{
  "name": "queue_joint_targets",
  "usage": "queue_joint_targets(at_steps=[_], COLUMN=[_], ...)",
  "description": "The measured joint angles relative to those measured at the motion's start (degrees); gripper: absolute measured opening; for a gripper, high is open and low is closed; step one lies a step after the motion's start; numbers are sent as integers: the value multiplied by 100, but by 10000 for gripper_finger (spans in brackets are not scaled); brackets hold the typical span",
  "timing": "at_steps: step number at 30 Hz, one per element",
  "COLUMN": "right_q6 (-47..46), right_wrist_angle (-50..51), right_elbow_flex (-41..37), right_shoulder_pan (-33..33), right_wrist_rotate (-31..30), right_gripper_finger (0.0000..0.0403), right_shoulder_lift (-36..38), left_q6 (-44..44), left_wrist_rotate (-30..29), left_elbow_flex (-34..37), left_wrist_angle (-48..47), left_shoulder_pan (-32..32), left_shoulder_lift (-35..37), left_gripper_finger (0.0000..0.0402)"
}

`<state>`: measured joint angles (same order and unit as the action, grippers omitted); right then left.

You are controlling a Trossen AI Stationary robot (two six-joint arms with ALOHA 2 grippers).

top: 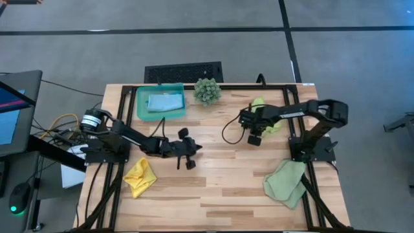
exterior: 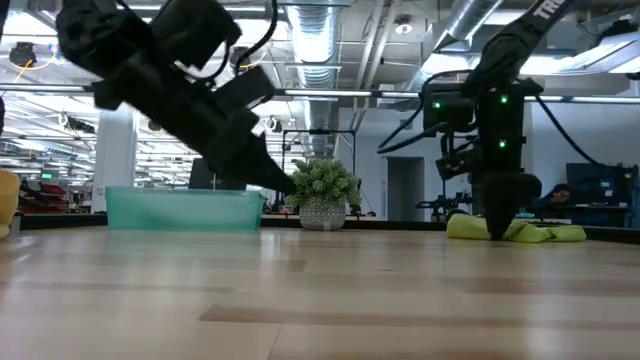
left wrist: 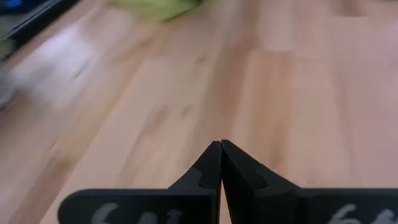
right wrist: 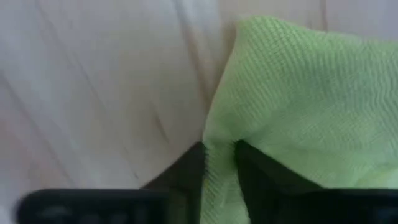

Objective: Fold microfiber towels
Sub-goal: Fold the light green microfiber cloth

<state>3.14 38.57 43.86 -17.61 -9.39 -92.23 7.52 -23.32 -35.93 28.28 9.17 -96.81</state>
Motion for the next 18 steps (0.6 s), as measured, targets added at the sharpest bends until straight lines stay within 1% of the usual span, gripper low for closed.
queue_joint_targets(at_steps=[2,3,4,6,9,11,14,16,18], right_q6=[-5,-12,-12,-2,171,227,233,301,333], right_wrist_angle=[-190,-442,-688,-901,-1928,-2523,-3143,-3398,-3494], right_elbow_flex=[71,144,198,146,100,-39,-257,-431,-594], right_shoulder_pan=[155,254,389,745,1381,1854,2495,2825,3015], right_wrist_rotate=[-99,-75,-25,143,496,503,504,497,360], right_gripper_finger=[46,25,15,18,28,25,16,14,17], right_shoulder_lift=[-64,-76,-76,154,601,908,1325,1550,1643], left_q6=[-433,-624,-769,-1013,-1327,-1328,-766,-273,50], left_wrist_rotate=[446,632,738,858,850,710,220,-130,-317], left_elbow_flex=[-229,-344,-486,-844,-1427,-1846,-2389,-2585,-2620], left_wrist_angle=[-231,-392,-558,-916,-2017,-2915,-4119,-4613,-4885], left_shoulder_pan=[0,0,4,54,107,144,271,404,568], left_shoulder_lift=[9,43,60,67,74,74,74,76,76], left_gripper_finger=[0,0,0,0,0,0,0,0,0])
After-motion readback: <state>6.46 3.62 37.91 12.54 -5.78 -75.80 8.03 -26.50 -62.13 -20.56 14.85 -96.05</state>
